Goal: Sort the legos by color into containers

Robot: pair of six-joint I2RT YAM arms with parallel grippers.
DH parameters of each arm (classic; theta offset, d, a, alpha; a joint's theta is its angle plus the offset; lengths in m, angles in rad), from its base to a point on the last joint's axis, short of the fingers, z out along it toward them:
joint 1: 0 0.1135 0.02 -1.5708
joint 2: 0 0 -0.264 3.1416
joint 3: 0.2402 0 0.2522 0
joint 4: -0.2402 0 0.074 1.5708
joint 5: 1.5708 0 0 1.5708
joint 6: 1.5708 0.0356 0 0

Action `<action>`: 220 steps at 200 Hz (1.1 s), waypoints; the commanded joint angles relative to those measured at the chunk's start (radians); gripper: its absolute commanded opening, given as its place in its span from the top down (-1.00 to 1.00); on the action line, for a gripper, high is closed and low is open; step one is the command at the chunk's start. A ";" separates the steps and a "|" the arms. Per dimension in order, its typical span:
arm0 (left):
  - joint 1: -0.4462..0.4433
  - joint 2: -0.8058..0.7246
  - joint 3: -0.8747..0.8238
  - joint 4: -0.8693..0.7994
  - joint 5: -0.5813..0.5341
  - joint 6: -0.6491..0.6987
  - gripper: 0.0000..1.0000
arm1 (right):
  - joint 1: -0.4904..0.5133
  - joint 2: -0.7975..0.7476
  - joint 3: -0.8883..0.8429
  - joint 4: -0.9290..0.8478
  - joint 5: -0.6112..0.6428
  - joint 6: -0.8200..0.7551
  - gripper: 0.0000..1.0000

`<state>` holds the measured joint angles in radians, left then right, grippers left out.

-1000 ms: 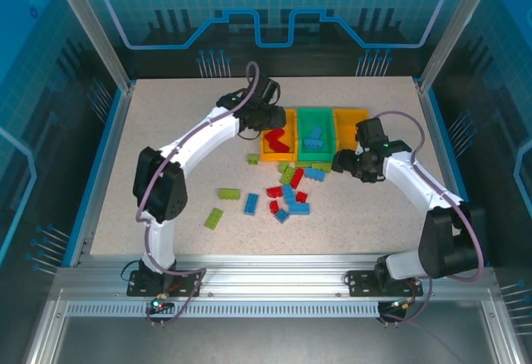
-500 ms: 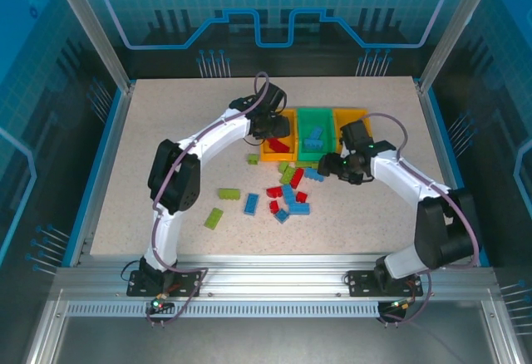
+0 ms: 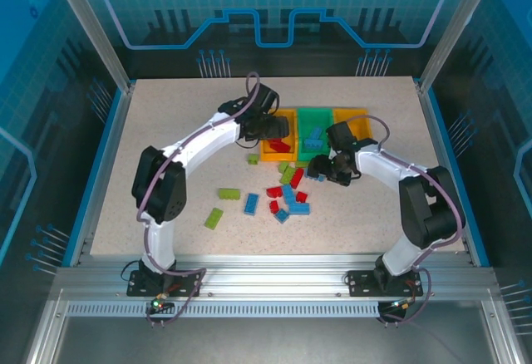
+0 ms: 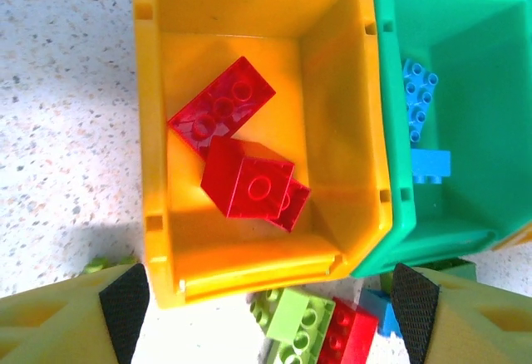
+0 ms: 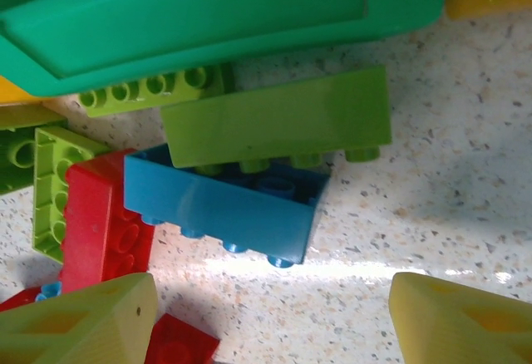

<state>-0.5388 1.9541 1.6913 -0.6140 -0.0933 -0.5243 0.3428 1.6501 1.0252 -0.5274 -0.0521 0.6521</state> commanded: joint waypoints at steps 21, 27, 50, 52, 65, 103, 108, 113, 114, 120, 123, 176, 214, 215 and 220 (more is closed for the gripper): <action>0.005 -0.096 -0.125 0.032 -0.037 -0.004 -0.62 | 0.021 0.044 0.038 0.024 0.012 0.032 -0.51; 0.006 -0.103 -0.142 0.033 -0.039 -0.003 -0.62 | 0.023 0.050 0.042 0.024 0.013 0.032 -0.51; 0.012 -0.122 -0.182 0.042 -0.039 -0.013 -0.62 | 0.025 0.076 0.060 0.021 0.019 0.034 -0.52; 0.012 -0.123 -0.186 0.043 -0.039 -0.014 -0.62 | 0.025 0.077 0.062 0.022 0.018 0.034 -0.52; 0.013 -0.130 -0.200 0.048 -0.039 -0.017 -0.62 | 0.027 0.086 0.068 0.027 0.014 0.037 -0.52; 0.015 -0.141 -0.223 0.052 -0.039 -0.019 -0.62 | 0.032 0.097 0.076 0.027 0.018 0.040 -0.52; 0.016 -0.142 -0.225 0.052 -0.039 -0.019 -0.63 | 0.032 0.100 0.077 0.027 0.018 0.040 -0.53; 0.017 -0.142 -0.225 0.052 -0.039 -0.019 -0.62 | 0.031 0.102 0.075 0.029 0.017 0.040 -0.53; 0.016 -0.142 -0.226 0.052 -0.039 -0.018 -0.62 | 0.030 0.103 0.075 0.029 0.016 0.040 -0.53; 0.017 -0.142 -0.228 0.052 -0.037 -0.019 -0.63 | 0.030 0.104 0.074 0.033 0.014 0.040 -0.53; 0.017 -0.143 -0.229 0.053 -0.038 -0.019 -0.63 | 0.031 0.105 0.073 0.035 0.012 0.040 -0.52; 0.018 -0.141 -0.241 0.058 -0.034 -0.022 -0.62 | 0.037 0.112 0.094 0.030 0.004 0.040 -0.56; 0.017 -0.141 -0.248 0.060 -0.032 -0.020 -0.63 | 0.039 0.123 0.101 0.031 0.004 0.046 -0.60; 0.018 -0.141 -0.248 0.059 -0.032 -0.020 -0.63 | 0.039 0.124 0.101 0.031 0.004 0.046 -0.60; 0.017 -0.142 -0.249 0.060 -0.032 -0.019 -0.62 | 0.039 0.125 0.102 0.030 0.005 0.048 -0.60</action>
<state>-0.5274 1.8446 1.4612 -0.5625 -0.1158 -0.5251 0.3668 1.7561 1.1046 -0.4934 -0.0418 0.6815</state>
